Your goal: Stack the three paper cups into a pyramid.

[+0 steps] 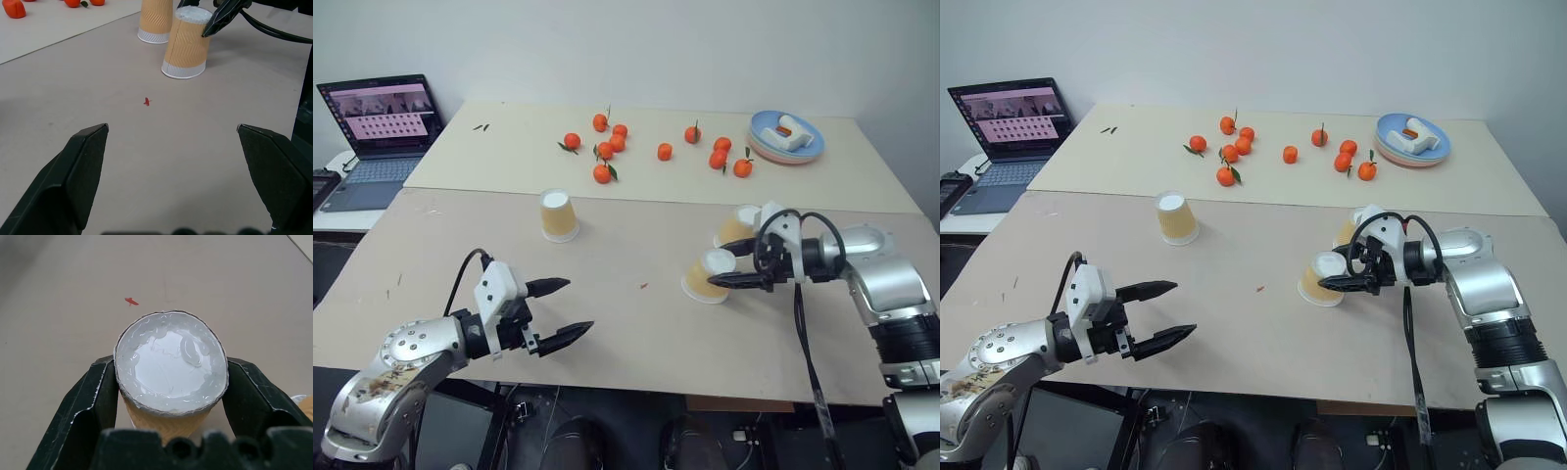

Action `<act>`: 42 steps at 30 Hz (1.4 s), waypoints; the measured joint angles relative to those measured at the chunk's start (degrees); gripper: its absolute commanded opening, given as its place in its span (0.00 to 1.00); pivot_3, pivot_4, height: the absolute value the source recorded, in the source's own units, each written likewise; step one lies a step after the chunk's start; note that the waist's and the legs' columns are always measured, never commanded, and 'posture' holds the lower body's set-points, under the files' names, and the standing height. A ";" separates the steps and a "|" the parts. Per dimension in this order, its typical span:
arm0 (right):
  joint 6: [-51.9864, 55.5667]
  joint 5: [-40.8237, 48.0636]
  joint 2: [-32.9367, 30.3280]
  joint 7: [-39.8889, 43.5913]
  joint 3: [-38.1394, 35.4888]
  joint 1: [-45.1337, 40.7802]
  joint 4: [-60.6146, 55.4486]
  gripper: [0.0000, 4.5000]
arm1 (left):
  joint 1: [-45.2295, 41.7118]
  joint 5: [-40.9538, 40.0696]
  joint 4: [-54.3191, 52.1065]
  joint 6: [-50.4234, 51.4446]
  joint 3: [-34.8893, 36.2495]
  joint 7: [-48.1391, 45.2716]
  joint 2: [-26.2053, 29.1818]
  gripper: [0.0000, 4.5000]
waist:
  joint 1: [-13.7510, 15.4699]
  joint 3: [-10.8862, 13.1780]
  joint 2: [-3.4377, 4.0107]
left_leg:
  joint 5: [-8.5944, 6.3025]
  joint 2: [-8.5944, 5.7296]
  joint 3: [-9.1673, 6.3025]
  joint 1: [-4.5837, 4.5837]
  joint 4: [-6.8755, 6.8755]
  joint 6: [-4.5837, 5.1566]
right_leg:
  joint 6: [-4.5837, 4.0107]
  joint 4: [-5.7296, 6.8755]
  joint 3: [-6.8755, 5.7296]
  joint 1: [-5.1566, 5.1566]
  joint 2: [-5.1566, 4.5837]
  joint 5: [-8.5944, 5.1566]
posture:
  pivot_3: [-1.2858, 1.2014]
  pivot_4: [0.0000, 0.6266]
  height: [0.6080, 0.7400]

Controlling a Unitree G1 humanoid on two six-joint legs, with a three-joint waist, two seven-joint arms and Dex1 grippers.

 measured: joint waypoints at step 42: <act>11.05 7.21 3.49 1.85 -7.39 -11.40 -4.50 0.98 | -0.02 2.07 0.70 -0.40 -1.23 1.19 -1.81 1.00 | 0.62 0.02 -0.01 | -0.01 -0.08 -0.06 -0.21 -0.02 0.00 | -0.02 -0.07 -0.14 -0.07 -0.02 0.01 | 0.52 0.24 0.54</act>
